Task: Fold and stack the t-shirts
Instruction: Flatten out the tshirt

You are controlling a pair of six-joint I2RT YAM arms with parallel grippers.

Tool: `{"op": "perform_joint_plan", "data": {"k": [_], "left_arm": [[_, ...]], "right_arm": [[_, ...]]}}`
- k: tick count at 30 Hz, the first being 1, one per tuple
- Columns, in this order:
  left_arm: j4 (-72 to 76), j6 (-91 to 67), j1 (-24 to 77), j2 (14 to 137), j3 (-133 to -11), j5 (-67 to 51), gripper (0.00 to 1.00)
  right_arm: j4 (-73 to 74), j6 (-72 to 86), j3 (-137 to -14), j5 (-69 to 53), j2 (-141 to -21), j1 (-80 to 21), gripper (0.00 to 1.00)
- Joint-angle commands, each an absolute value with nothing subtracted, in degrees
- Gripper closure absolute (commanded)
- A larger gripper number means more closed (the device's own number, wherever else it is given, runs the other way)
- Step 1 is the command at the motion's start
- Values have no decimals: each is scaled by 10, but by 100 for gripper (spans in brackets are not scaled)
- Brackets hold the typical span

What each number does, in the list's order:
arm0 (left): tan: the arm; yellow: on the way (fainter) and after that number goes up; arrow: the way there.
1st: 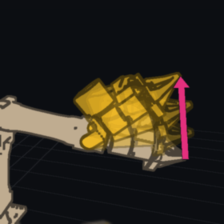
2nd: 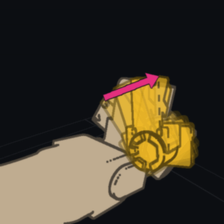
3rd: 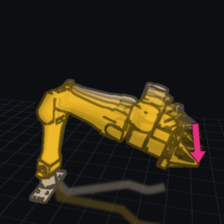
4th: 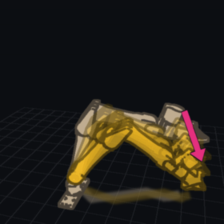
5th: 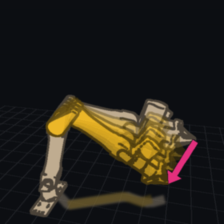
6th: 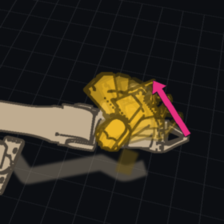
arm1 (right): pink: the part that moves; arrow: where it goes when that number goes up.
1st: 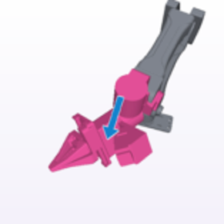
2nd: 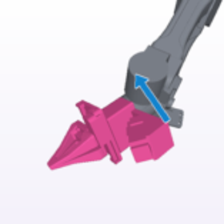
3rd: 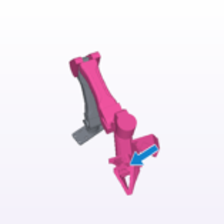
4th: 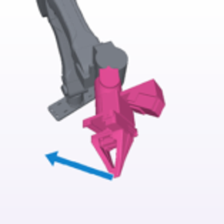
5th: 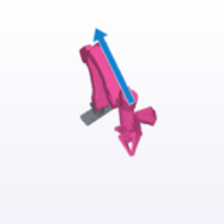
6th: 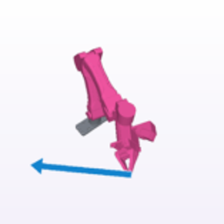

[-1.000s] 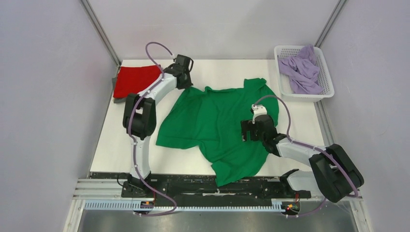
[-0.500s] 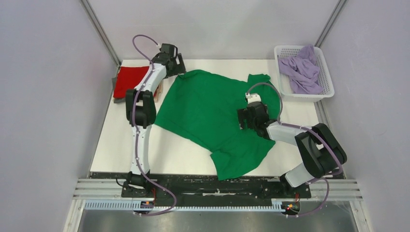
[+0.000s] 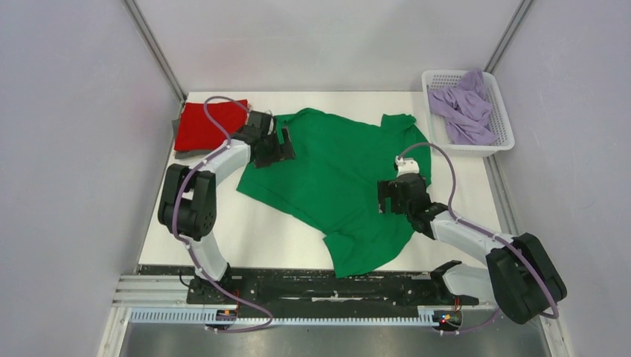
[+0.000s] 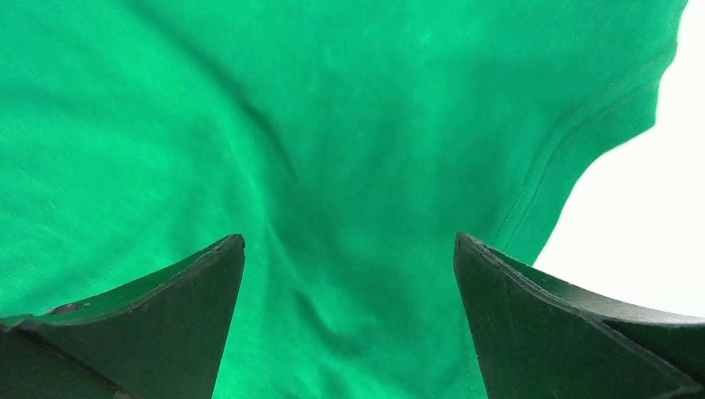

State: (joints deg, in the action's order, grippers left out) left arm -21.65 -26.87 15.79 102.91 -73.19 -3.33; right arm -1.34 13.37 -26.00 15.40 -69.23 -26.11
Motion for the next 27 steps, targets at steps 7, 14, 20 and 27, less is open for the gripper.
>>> {"op": "perform_joint_plan", "data": {"k": [7, 14, 20, 27], "left_arm": [[-168, -333, 151, 1068, -661, -10, 0], [-179, -351, 134, 1105, -672, 13, 0], [-197, -384, 138, 1114, -682, 17, 0], [-212, -401, 142, 1047, -634, 37, 0]], "right_arm": [[-23, 156, -287, 142, -797, -244, 2], [-1, 142, -469, 168, -981, -189, 2], [70, 110, -690, 166, -1132, -137, 2], [110, 120, -804, 196, -1163, -115, 2]]}}
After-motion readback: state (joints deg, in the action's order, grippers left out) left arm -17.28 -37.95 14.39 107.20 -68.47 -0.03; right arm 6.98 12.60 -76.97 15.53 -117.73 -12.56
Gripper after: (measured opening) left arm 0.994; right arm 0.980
